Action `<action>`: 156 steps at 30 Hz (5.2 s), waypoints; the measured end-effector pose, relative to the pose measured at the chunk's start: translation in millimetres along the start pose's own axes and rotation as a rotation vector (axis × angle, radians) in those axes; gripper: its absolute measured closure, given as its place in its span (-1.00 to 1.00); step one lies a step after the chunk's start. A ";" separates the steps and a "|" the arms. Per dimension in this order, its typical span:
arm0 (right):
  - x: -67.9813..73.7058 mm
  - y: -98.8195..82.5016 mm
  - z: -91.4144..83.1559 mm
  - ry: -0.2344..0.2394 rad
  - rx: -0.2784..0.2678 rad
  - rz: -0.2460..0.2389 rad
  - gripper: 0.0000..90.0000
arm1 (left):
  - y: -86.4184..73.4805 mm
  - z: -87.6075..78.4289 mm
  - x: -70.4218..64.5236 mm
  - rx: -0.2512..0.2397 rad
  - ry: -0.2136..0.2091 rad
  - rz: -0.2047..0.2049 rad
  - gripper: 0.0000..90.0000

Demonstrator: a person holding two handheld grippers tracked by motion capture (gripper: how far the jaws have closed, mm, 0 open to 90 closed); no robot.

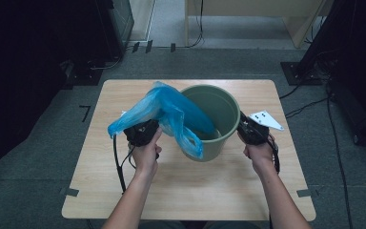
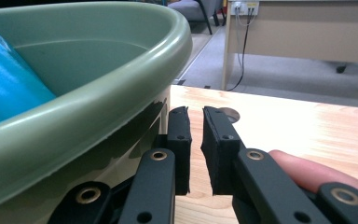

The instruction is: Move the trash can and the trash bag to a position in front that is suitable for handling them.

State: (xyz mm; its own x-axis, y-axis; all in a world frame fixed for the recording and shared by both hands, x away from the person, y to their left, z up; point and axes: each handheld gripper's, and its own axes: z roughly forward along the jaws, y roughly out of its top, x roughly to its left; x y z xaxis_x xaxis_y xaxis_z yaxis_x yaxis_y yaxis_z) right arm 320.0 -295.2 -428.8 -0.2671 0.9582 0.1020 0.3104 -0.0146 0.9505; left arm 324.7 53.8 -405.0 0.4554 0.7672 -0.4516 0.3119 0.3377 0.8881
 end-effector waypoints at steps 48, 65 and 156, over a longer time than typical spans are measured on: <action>59.6 -31.6 -65.6 0.153 0.028 -0.022 1.00 | -37.9 -77.2 -8.0 0.020 0.054 0.064 1.00; 48.1 -24.3 -92.8 0.075 0.011 0.012 0.43 | -18.0 -112.0 -10.7 -0.002 0.109 0.105 0.25; 109.7 62.5 -154.0 0.197 -0.346 0.020 1.00 | -11.4 -130.8 -97.3 0.001 -0.204 0.532 0.89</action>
State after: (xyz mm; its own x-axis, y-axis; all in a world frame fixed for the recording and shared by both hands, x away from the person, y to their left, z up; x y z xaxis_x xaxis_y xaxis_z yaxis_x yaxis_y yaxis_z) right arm 169.6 -235.0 -313.0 -0.4449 0.8840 0.1437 0.0002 -0.1603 0.9871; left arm 167.8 46.6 -360.0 0.7022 0.7102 0.0502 -0.0035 -0.0670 0.9977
